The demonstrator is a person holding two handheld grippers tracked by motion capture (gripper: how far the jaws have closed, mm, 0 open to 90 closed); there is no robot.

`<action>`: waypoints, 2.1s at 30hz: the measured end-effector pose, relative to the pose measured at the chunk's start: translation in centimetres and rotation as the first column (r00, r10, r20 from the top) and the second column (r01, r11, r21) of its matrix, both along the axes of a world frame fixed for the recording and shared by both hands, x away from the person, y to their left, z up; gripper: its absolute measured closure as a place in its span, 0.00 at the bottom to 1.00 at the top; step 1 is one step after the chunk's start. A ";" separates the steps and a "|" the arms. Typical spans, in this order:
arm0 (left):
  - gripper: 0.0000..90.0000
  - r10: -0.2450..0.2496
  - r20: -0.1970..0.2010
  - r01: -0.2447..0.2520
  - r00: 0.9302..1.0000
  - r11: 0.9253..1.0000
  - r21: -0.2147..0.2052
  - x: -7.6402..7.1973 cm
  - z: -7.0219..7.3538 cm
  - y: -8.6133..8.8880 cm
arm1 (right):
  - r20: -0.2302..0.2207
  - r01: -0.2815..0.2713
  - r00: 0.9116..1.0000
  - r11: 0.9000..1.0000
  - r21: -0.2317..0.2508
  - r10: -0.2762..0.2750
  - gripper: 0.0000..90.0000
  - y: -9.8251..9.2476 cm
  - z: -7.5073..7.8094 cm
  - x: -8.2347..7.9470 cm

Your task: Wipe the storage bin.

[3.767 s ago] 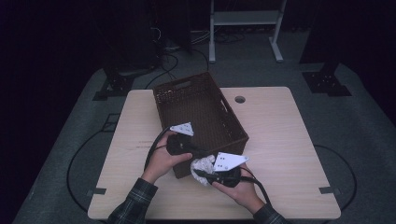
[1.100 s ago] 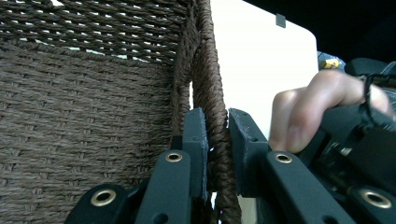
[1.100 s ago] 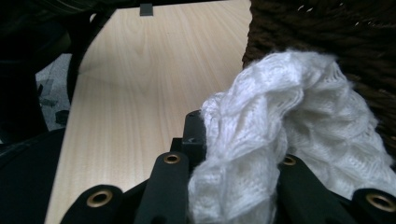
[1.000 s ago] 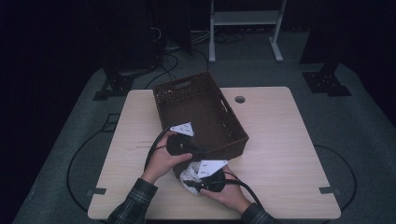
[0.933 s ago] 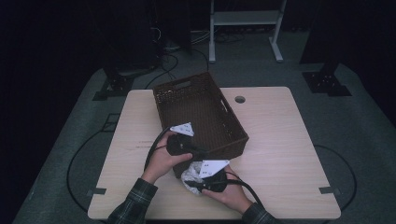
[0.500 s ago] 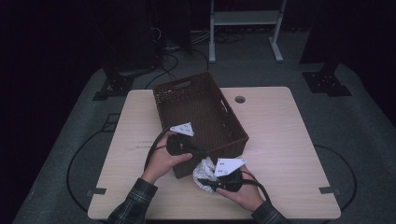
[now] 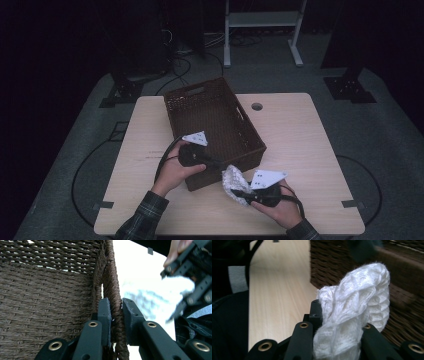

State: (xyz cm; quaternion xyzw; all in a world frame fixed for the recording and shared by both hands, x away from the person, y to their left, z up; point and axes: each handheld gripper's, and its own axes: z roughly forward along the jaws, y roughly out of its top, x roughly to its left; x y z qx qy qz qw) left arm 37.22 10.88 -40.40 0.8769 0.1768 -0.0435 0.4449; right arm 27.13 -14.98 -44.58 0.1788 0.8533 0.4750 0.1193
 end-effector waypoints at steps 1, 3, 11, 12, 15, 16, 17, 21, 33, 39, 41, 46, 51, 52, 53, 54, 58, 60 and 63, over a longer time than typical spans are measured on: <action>0.85 0.001 -0.005 -0.001 1.000 1.000 -0.002 0.0 0.0 0.0 | -0.001 0.027 1.000 1.000 0.002 -0.027 0.84 -1.0 0.1 0.0; 0.85 -0.003 -0.001 0.003 1.000 1.000 0.004 0.0 0.0 0.0 | -0.001 0.057 0.998 0.998 0.007 -0.057 0.84 -2.1 0.2 0.0; 0.85 0.000 -0.007 0.000 1.000 1.000 0.001 0.0 0.0 0.0 | 0.026 0.156 0.987 0.988 -0.010 -0.156 0.84 -5.4 0.4 0.3; 0.85 0.001 -0.006 -0.001 1.000 1.000 0.002 0.0 0.0 0.0 | 0.026 0.182 0.983 0.983 -0.003 -0.182 0.84 -6.3 0.5 0.3; 0.85 0.001 -0.001 -0.001 1.000 1.000 0.002 0.0 0.0 0.0 | 0.032 0.232 0.972 0.973 -0.007 -0.232 0.84 -7.9 0.5 0.4; 0.85 0.001 -0.001 -0.001 1.000 1.000 0.002 0.0 0.0 0.0 | 0.032 0.232 0.972 0.973 -0.007 -0.232 0.84 -7.9 0.5 0.4; 0.85 0.001 0.000 -0.001 1.000 1.000 0.003 0.0 0.0 0.0 | 0.033 0.241 0.970 0.971 -0.009 -0.240 0.84 -8.3 0.5 0.5; 0.85 -0.001 -0.001 0.001 1.000 1.000 0.003 0.1 0.0 0.0 | 0.043 0.327 0.945 0.945 -0.023 -0.326 0.83 -10.7 0.3 1.4; 0.85 0.001 -0.001 -0.001 1.000 1.000 0.003 0.0 0.0 0.0 | 0.035 0.502 0.864 0.858 -0.109 -0.502 0.83 -14.0 -1.6 6.2; 0.85 0.002 0.002 -0.002 1.000 1.000 0.008 0.0 0.1 0.0 | -0.015 0.535 0.840 0.832 -0.144 -0.543 0.81 -15.0 -2.8 6.9; 0.85 0.002 0.003 -0.002 1.000 1.000 0.009 0.0 0.1 0.0 | -0.023 0.533 0.840 0.833 -0.146 -0.542 0.81 -15.1 -2.9 7.0; 0.84 0.002 0.005 -0.002 1.000 1.000 0.009 0.0 0.1 -0.1 | -0.020 0.537 0.838 0.831 -0.144 -0.545 0.68 -15.1 -2.7 6.8; 0.81 -0.006 0.003 0.006 1.000 1.000 0.010 0.0 0.2 -0.1 | 0.001 0.548 0.834 0.829 -0.113 -0.551 0.60 -15.2 -2.0 6.4; 0.80 -0.005 0.006 0.005 1.000 1.000 0.009 0.0 0.2 -0.1 | 0.005 0.548 0.835 0.831 -0.095 -0.550 0.59 -15.2 -1.5 6.1; 0.80 -0.005 0.007 0.005 1.000 1.000 0.010 0.0 0.2 -0.1 | 0.005 0.548 0.835 0.831 -0.095 -0.550 0.59 -15.2 -1.5 6.1; 0.77 -0.006 0.007 0.006 1.000 1.000 0.012 0.0 0.3 -0.1 | 0.015 0.550 0.834 0.831 -0.083 -0.551 0.60 -15.2 -1.1 5.9; 0.57 0.013 0.036 -0.014 0.999 1.000 0.018 -0.2 0.6 -0.1 | 0.021 0.545 0.839 0.838 -0.034 -0.544 0.71 -15.4 -0.2 5.6; 0.52 0.028 0.044 -0.029 0.999 0.999 0.013 -0.2 0.6 -0.1 | 0.026 0.547 0.837 0.836 -0.026 -0.547 0.77 -15.4 0.1 5.4; 0.44 0.040 0.053 -0.041 0.998 0.999 0.017 -0.4 0.9 0.2 | 0.034 0.547 0.836 0.837 0.005 -0.547 0.92 -15.6 1.0 5.2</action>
